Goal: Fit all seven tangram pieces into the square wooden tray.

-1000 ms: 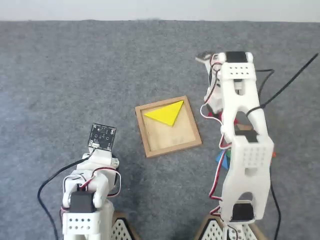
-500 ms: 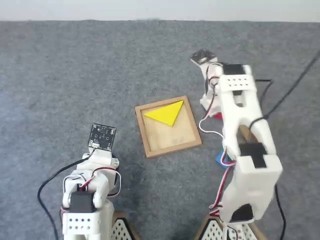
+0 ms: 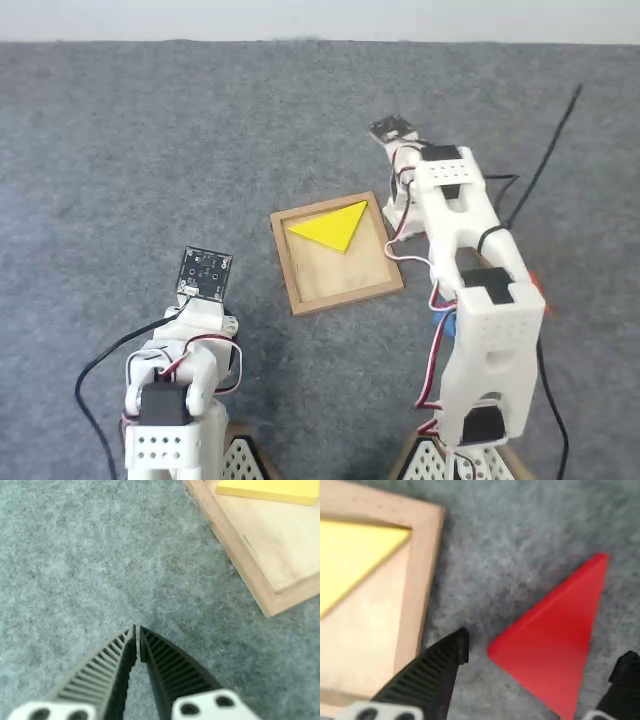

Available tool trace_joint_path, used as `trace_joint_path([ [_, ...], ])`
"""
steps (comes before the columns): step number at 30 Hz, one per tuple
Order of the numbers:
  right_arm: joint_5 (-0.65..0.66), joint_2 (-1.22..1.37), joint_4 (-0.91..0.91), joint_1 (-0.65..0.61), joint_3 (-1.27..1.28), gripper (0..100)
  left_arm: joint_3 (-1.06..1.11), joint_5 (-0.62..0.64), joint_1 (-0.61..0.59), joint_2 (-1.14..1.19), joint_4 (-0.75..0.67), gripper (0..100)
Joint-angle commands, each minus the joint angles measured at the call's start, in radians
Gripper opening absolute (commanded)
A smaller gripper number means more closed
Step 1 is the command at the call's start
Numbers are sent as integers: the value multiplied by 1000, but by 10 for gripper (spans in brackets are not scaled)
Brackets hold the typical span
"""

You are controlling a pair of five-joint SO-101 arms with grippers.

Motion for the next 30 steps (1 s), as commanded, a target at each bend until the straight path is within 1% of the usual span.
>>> trace_joint_path([
  [1,-5,2,-18,30,-44,437,-12,9,-3,-20,5,13],
  [10,0,22,15,31,-40,428,-12,9,-3,-20,5,13],
  [15,0,38,15,30,-44,286,-12,9,-3,-20,5,13],
  [17,-3,38,13,30,-44,259,-12,9,-3,-20,5,13],
  [25,-8,38,16,31,-44,257,-12,9,-3,-20,5,13],
  [30,-14,-18,74,31,-63,257,-12,9,-3,-20,5,13],
])
